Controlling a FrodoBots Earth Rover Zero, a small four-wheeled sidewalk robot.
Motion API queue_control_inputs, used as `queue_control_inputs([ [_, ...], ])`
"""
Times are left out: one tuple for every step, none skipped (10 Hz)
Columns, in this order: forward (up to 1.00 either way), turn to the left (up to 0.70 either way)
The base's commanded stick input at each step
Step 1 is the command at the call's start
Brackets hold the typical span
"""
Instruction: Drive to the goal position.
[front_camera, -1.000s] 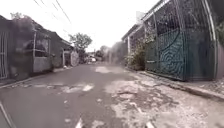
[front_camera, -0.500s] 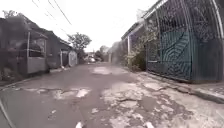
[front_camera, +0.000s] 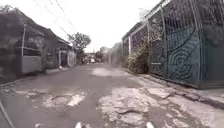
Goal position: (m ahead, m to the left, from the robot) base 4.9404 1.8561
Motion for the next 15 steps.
queue_control_inputs([
  [0.69, 0.00],
  [0.69, 0.00],
  [0.68, 0.00],
  [0.68, 0.00],
  [0.68, 0.00],
  [0.67, 0.00],
  [0.60, 0.00],
  [0.55, 0.00],
  [0.53, 0.00],
  [0.50, 0.00],
  [0.49, 0.00],
  [0.48, 0.00],
  [0.48, 0.00],
  [0.47, 0.00],
  [0.46, 0.00],
])
